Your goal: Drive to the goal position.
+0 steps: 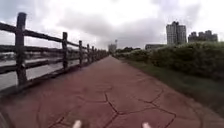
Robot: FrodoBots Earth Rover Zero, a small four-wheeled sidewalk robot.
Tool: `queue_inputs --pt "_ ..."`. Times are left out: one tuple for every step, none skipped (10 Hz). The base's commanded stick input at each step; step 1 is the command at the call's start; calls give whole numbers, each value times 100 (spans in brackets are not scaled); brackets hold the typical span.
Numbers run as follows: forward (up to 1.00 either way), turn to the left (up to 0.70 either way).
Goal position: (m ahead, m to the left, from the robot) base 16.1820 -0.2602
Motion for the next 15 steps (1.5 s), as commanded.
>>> queue_inputs --pt "85 8" --pt "85 8" --pt "85 8" --pt "85 8" --pt "85 8" --pt "85 8" --pt "85 8" --pt "85 8" --pt "85 8" --pt "85 8" --pt "85 8" --pt "85 8" --pt "85 8" --pt "85 8" --pt "85 8"
